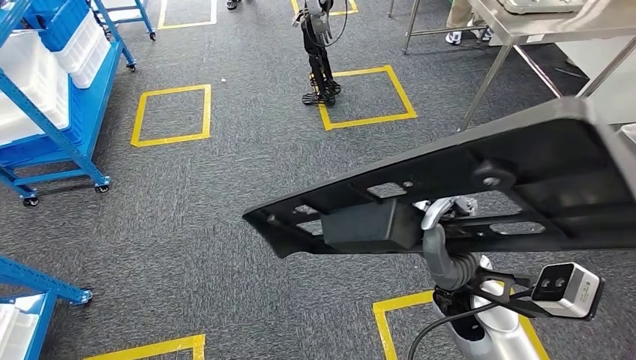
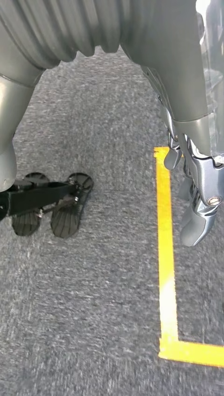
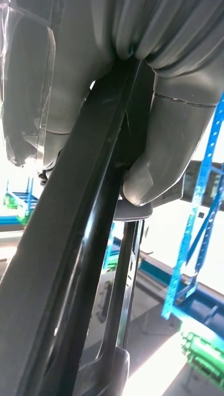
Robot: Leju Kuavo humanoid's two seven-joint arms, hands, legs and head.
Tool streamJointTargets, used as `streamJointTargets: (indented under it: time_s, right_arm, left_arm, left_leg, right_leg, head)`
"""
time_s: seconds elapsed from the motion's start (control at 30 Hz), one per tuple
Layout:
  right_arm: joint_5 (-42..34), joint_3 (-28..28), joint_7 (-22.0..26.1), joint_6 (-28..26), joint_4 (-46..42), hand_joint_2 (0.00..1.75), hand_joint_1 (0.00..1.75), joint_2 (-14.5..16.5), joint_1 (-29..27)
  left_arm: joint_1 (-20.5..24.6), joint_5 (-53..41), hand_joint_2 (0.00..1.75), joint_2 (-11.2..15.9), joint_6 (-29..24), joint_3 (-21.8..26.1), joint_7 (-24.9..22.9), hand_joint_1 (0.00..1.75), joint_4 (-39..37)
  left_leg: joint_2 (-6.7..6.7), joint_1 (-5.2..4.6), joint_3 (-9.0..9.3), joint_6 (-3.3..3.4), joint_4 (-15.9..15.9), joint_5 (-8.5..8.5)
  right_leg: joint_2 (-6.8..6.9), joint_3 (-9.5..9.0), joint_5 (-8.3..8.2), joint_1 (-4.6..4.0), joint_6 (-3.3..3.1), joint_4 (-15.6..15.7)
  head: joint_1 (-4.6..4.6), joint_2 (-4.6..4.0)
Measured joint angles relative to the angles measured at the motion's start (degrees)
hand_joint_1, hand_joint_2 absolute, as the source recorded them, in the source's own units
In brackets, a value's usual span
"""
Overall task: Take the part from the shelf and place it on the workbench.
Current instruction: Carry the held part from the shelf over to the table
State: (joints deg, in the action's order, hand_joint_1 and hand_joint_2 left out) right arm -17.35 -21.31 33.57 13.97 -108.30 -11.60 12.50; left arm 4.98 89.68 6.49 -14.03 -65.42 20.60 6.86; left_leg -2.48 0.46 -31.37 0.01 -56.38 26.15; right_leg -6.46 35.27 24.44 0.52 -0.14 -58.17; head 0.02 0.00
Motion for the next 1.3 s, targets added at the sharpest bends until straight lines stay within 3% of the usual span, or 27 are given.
streamJointTargets:
  time_s: [0.03, 0.1, 0.17, 0.2, 0.23, 0.27, 0.33, 0.4, 0.47, 0.53, 0.57, 0.63, 0.67, 0.7, 0.73, 0.77, 0.83, 0.87, 0.9, 0.97, 1.0, 1.07, 1.13, 1.2, 1.23, 1.27, 1.3]
  right_arm:
    - [0.2, -0.3, -0.2, 0.1, 0.0, 1.75, 1.75, 0.1, 0.2]
    - [0.3, -0.9, -0.4, 0.3, 0.1, 1.75, 1.75, 0.3, 0.7]
    - [0.4, -1.4, -0.5, 0.3, 0.4, 1.75, 1.75, 0.6, 0.9]
    - [0.4, -1.6, -0.5, 0.2, 0.5, 1.75, 1.75, 0.7, 0.9]
    - [0.4, -1.8, -0.5, 0.2, 0.6, 1.75, 1.75, 0.8, 0.9]
    - [0.5, -1.9, -0.5, 0.2, 0.7, 1.75, 1.75, 0.8, 0.9]
    - [0.5, -2.0, -0.5, 0.2, 0.7, 1.75, 1.75, 0.9, 1.1]
    - [0.5, -2.1, -0.5, 0.2, 0.7, 1.75, 1.75, 1.1, 1.3]
    - [0.5, -2.2, -0.5, 0.2, 0.7, 1.75, 1.75, 1.2, 1.4]
    - [0.5, -2.2, -0.5, 0.3, 0.7, 1.75, 1.75, 1.3, 1.5]
    - [0.5, -2.2, -0.5, 0.3, 0.7, 1.75, 1.75, 1.4, 1.6]
    - [0.5, -2.4, -0.5, 0.6, 0.8, 1.75, 1.75, 1.6, 1.9]
    - [0.5, -2.6, -0.5, 0.8, 0.9, 1.75, 1.75, 1.7, 2.1]
    - [0.5, -2.9, -0.4, 1.0, 1.1, 1.75, 1.75, 1.7, 2.2]
    - [0.5, -3.1, -0.4, 1.2, 1.4, 1.75, 1.75, 1.8, 2.4]
    - [0.6, -3.4, -0.4, 1.4, 1.6, 1.75, 1.75, 1.8, 2.6]
    - [0.7, -4.0, -0.2, 1.7, 2.1, 1.75, 1.75, 2.0, 3.1]
    - [0.8, -4.2, 0.0, 1.7, 2.3, 1.75, 1.75, 2.1, 3.4]
    - [0.8, -4.4, 0.3, 1.8, 2.5, 1.75, 1.75, 2.1, 3.5]
    - [0.8, -4.5, 0.5, 2.1, 2.7, 1.75, 1.75, 2.2, 3.5]
    - [0.8, -4.5, 0.5, 2.4, 2.7, 1.75, 1.75, 2.2, 3.5]
    - [0.8, -4.5, 0.2, 2.9, 2.6, 1.75, 1.75, 2.2, 3.4]
    - [0.8, -4.5, -0.2, 3.3, 2.6, 1.75, 1.75, 2.2, 3.3]
    - [0.9, -4.5, -0.6, 3.5, 2.6, 1.75, 1.75, 2.2, 3.1]
    - [0.9, -4.5, -0.8, 3.5, 2.7, 1.75, 1.75, 2.2, 3.1]
    - [0.9, -4.6, -1.1, 3.4, 2.8, 1.75, 1.75, 2.3, 3.2]
    - [0.9, -4.6, -1.4, 3.1, 2.8, 1.75, 1.75, 2.4, 3.4]
  left_arm:
    - [0.1, 0.1, 1.75, -0.1, -0.2, 0.1, 0.0, 0.00, 0.0]
    - [0.0, 0.2, 1.75, -0.2, -0.5, 0.5, 0.0, 0.00, 0.0]
    - [-0.3, 0.2, 1.75, -0.4, -0.6, 1.0, 0.0, 0.00, 0.0]
    - [-0.4, 0.2, 1.75, -0.4, -0.6, 1.1, 0.0, 0.00, 0.0]
    - [-0.4, 0.2, 1.75, -0.5, -0.6, 1.2, 0.0, 0.00, 0.0]
    - [-0.4, 0.2, 1.75, -0.6, -0.6, 1.3, 0.0, 0.00, 0.0]
    - [-0.3, 0.2, 1.75, -0.7, -0.6, 1.3, 0.0, 0.00, 0.0]
    - [-0.3, 0.2, 1.75, -0.8, -0.7, 1.3, 0.0, 0.00, 0.0]
    - [-0.2, 0.2, 1.75, -0.8, -0.7, 1.3, 0.1, 0.00, 0.0]
    - [-0.1, 0.2, 1.75, -0.9, -0.7, 1.3, 0.1, 0.00, 0.0]
    - [-0.1, 0.2, 1.75, -1.0, -0.7, 1.4, 0.1, 0.00, 0.0]
    - [-0.2, 0.2, 1.75, -1.0, -0.5, 1.5, 0.4, 0.00, 0.0]
    - [-0.4, 0.2, 1.75, -1.0, -0.4, 1.6, 0.8, 0.00, 0.0]
    - [-0.5, 0.2, 1.75, -1.0, -0.1, 1.7, 1.3, 0.00, 0.0]
    - [-0.5, 0.2, 1.75, -1.0, 0.3, 1.8, 1.9, 0.00, 0.0]
    - [-0.5, 0.2, 1.75, -1.0, 0.7, 1.9, 2.6, 0.00, 0.0]
    - [-0.4, 0.2, 1.75, -1.0, 1.2, 2.0, 3.6, 0.00, 0.0]
    - [-0.3, 0.1, 1.75, -1.0, 1.3, 2.1, 3.7, 0.00, 0.0]
    - [-0.3, 0.0, 1.75, -1.0, 1.2, 2.1, 3.5, 0.00, 0.0]
    - [-0.2, -0.2, 1.75, -1.0, 0.8, 2.1, 2.6, 0.00, 0.0]
    - [-0.1, -0.2, 1.75, -1.2, 0.5, 2.1, 1.9, 0.00, 0.0]
    - [0.0, -0.3, 1.75, -1.4, 0.2, 2.0, 0.8, 0.00, 0.0]
    - [-0.1, -0.2, 1.75, -1.7, 0.3, 2.0, 0.5, 0.00, 0.0]
    - [-0.3, 0.0, 1.75, -1.9, 0.4, 2.1, 0.7, 0.00, 0.0]
    - [-0.4, 0.1, 1.75, -2.1, 0.3, 2.2, 0.7, 0.00, 0.0]
    - [-0.3, 0.1, 1.75, -2.2, 0.3, 2.4, 0.7, 0.00, 0.0]
    - [-0.3, 0.0, 1.75, -2.2, 0.3, 2.6, 0.7, 0.00, 0.0]
  left_leg:
    - [0.64, 0.05, 0.17, 0.36, 0.4, -0.30]
    - [2.07, 0.00, 0.29, 0.77, 0.9, -0.57]
    - [3.59, -0.11, 0.20, 0.85, 0.9, -0.53]
    - [4.32, -0.13, 0.19, 0.82, 0.8, -0.46]
    - [4.98, -0.13, 0.19, 0.75, 0.8, -0.37]
    - [5.56, -0.11, 0.22, 0.62, 0.7, -0.25]
    - [6.57, -0.28, 0.29, 0.08, 0.2, 0.22]
    - [7.51, -0.55, 0.42, -0.62, -0.1, 0.68]
    - [8.54, -0.54, 0.68, -1.29, -0.1, 0.96]
    - [7.49, -0.19, 0.40, -1.95, -1.5, 2.22]
    - [6.18, -0.02, -0.53, -2.22, -3.9, 3.72]
    - [3.56, 0.16, -4.03, -2.47, -11.6, 7.55]
    - [3.09, 0.16, -5.88, -2.50, -15.3, 8.84]
    - [2.89, 0.16, -7.09, -2.44, -17.4, 9.09]
    - [2.77, 0.16, -7.28, -2.28, -17.2, 8.18]
    - [2.49, 0.15, -6.36, -2.03, -14.7, 6.25]
    - [0.36, 0.14, -2.82, -1.40, -6.4, 1.96]
    - [-0.72, 0.11, -1.41, -1.17, -3.1, 0.76]
    - [-1.51, 0.03, -0.65, -0.98, -1.3, 0.33]
    - [-1.04, -0.18, -0.27, -0.59, -0.5, 0.34]
    - [-0.39, -0.13, -0.09, -0.28, -0.1, 0.10]
    - [0.99, 0.04, 0.25, 0.40, 0.8, -0.46]
    - [2.43, -0.01, 0.29, 0.80, 1.2, -0.64]
    - [3.92, -0.10, 0.23, 0.84, 1.2, -0.55]
    - [4.61, -0.09, 0.23, 0.78, 1.1, -0.47]
    - [5.28, -0.06, 0.24, 0.66, 1.0, -0.35]
    - [5.86, -0.03, 0.26, 0.48, 0.8, -0.17]
  right_leg:
    - [1.43, 0.60, 0.84, -0.08, 0.16, -1.2]
    - [4.77, 3.41, 4.24, -0.14, 0.40, -7.0]
    - [5.76, 6.85, 7.21, 0.10, 0.78, -14.3]
    - [5.92, 7.52, 7.33, 0.24, 0.95, -15.7]
    - [6.16, 7.03, 6.43, 0.38, 1.09, -14.9]
    - [6.66, 5.39, 4.76, 0.48, 1.16, -11.9]
    - [9.19, 1.06, 1.91, 0.42, 0.98, -3.8]
    - [10.58, -0.88, 1.23, 0.10, 0.39, 0.0]
    - [9.42, -0.77, 1.22, -0.09, -0.29, 0.0]
    - [8.18, -0.87, 0.95, 0.05, -0.99, 0.3]
    - [7.57, -0.95, 0.82, 0.14, -1.34, 0.5]
    - [6.28, -0.95, 0.75, 0.08, -1.75, 0.5]
    - [5.54, -0.95, 0.74, -0.03, -1.84, 0.5]
    - [4.75, -0.97, 0.73, -0.14, -1.88, 0.5]
    - [3.97, -1.02, 0.72, -0.24, -1.90, 0.5]
    - [3.19, -1.11, 0.71, -0.30, -1.90, 0.5]
    - [1.84, -1.23, 0.68, -0.39, -1.75, 0.4]
    - [1.19, -1.16, 0.62, -0.37, -1.54, 0.4]
    - [0.61, -1.02, 0.53, -0.29, -1.23, 0.4]
    - [-0.63, -0.75, 0.26, -0.04, -0.42, 0.6]
    - [-0.62, -0.66, 0.28, 0.02, -0.10, 0.5]
    - [1.74, 0.49, 1.89, -0.20, 0.35, -1.7]
    - [4.92, 3.73, 5.64, -0.25, 0.62, -8.5]
    - [5.79, 6.81, 7.99, 0.08, 0.95, -14.9]
    - [5.97, 7.05, 7.67, 0.23, 1.11, -15.5]
    - [6.27, 6.03, 6.30, 0.38, 1.24, -13.6]
    - [6.99, 3.99, 4.38, 0.49, 1.32, -9.8]
  head:
    - [0.09, 0.00]
    - [0.20, 0.00]
    - [0.22, 0.00]
    - [0.22, 0.00]
    - [0.24, 0.00]
    - [0.24, 0.00]
    - [0.22, 0.00]
    - [0.13, 0.00]
    - [0.06, 0.00]
    - [0.02, 0.00]
    - [-0.03, 0.00]
    - [-0.11, 0.00]
    - [-0.14, 0.00]
    - [-0.14, 0.00]
    - [-0.14, 0.00]
    - [-0.13, 0.00]
    - [-0.13, 0.00]
    - [-0.13, 0.00]
    - [-0.13, 0.00]
    - [-0.13, 0.00]
    - [-0.10, -0.01]
    - [0.03, -0.01]
    - [0.17, 0.00]
    - [0.21, 0.00]
    - [0.21, 0.00]
    - [0.22, 0.00]
    - [0.22, 0.00]
